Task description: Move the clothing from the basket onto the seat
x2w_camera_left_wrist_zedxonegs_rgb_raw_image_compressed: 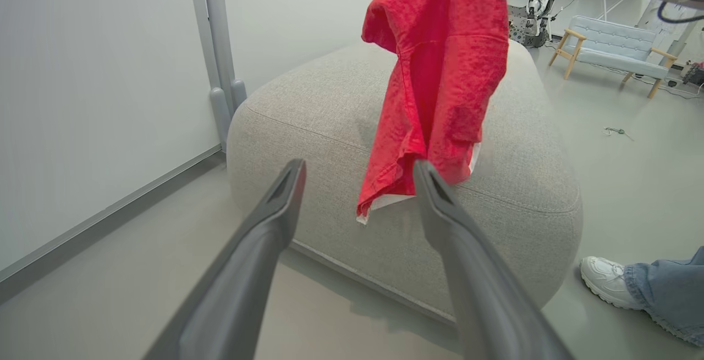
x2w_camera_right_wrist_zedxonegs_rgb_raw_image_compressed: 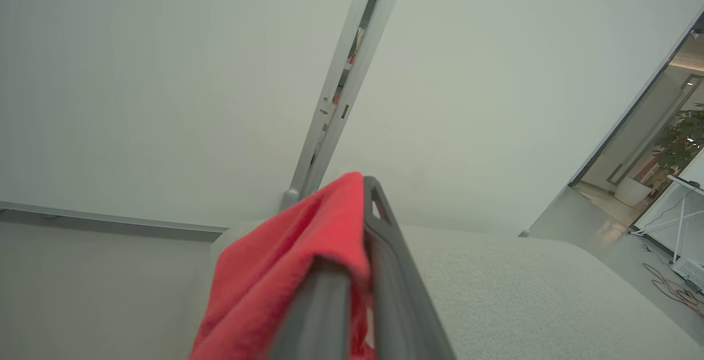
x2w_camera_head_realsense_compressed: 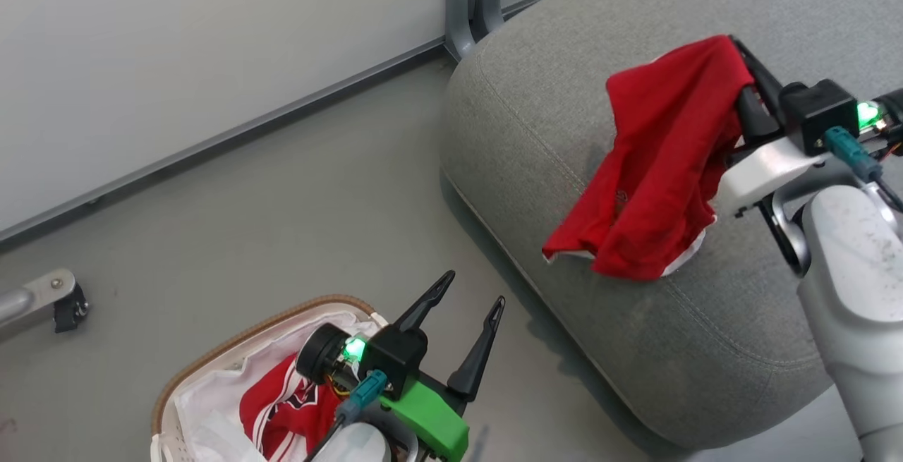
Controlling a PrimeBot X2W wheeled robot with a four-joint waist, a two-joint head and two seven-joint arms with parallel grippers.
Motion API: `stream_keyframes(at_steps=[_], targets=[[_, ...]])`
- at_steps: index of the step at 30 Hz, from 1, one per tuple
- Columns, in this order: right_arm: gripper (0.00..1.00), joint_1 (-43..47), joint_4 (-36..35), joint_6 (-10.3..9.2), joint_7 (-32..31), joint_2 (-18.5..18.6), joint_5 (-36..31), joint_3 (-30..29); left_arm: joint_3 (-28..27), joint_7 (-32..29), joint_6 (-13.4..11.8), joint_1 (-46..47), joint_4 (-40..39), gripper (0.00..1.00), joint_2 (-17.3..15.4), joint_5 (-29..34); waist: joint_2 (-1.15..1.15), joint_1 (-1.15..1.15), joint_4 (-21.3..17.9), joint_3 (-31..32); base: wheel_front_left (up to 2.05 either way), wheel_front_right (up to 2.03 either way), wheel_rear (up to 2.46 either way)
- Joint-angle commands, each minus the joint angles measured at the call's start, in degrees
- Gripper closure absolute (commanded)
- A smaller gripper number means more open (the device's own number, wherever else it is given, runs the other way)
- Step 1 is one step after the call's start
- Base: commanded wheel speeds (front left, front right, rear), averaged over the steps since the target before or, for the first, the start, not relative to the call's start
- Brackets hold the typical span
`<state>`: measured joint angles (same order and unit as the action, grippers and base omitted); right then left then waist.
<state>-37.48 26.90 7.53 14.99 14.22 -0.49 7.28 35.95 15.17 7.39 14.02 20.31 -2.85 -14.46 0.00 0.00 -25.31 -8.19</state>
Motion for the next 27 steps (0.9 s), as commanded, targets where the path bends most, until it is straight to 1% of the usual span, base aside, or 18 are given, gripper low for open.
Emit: stream_keyframes(at_steps=[1, 6, 9, 12, 18, 20, 22, 25, 27], targets=[[1.00, -2.10, 0.31, -0.08, 0.30, 0.66, -0.09, -0.59, 0.01, -0.03, 0.15, 1.48, -0.26, 0.00, -0.96, 0.36, 0.00, 0.00, 0.09, -3.33, 0.00, 0.00, 0.00], [1.00, -9.15, 2.08, -0.08, 0.29, 3.95, -0.32, -2.88, 0.74, -0.02, 0.16, 4.02, -0.70, 0.00, -2.45, 0.96, 0.00, 0.00, 2.38, -8.12, 0.00, 0.00, 0.00], [1.00, -14.93, 3.69, -0.08, 0.29, 6.45, 0.56, -5.64, 0.68, -0.03, 0.16, 5.79, -0.99, 0.00, -3.74, 1.45, 0.00, 0.00, 3.85, -11.81, 0.00, 0.00, 0.00], [1.00, -20.39, 5.79, -0.08, 0.30, 9.25, -0.13, -8.08, 0.71, -0.03, 0.16, 7.45, -1.37, 0.00, -4.63, 2.12, 0.00, 0.00, 5.36, -15.19, 0.00, 0.00, 0.00], [1.00, -29.20, 9.53, -0.08, 0.29, 13.56, -1.85, -9.92, -0.01, -0.03, 0.04, 10.59, -2.38, 0.00, -6.09, 3.41, 0.00, 0.00, 7.76, -22.22, 0.00, 0.00, 0.00], [1.00, -30.51, 10.57, -0.08, 0.30, 13.97, -2.32, -10.60, -0.25, -0.03, -0.23, 11.48, -2.77, 0.00, -6.61, 3.95, 0.00, 0.00, 8.27, -24.33, 0.00, 0.00, 0.00], [1.00, -31.10, 12.11, -0.08, 0.29, 13.26, -3.18, -11.83, -1.13, -0.03, -1.12, 12.01, -3.10, 0.00, -7.27, 4.23, 0.00, 0.00, 8.62, -26.98, 0.00, 0.00, 0.00], [1.00, -29.16, 13.56, -0.08, 0.29, 12.52, -4.02, -14.30, -1.35, -0.02, -1.47, 12.68, -3.80, 0.00, -7.76, 4.66, 0.00, 0.00, 9.18, -29.08, 0.00, 0.00, 0.00], [1.00, -27.56, 14.84, -0.08, 0.29, 10.98, -4.68, -15.36, -1.54, -0.03, -1.81, 12.96, -4.09, 0.00, -8.26, 4.86, 0.00, 0.00, 9.32, -30.19, 0.00, 0.00, 0.00]])
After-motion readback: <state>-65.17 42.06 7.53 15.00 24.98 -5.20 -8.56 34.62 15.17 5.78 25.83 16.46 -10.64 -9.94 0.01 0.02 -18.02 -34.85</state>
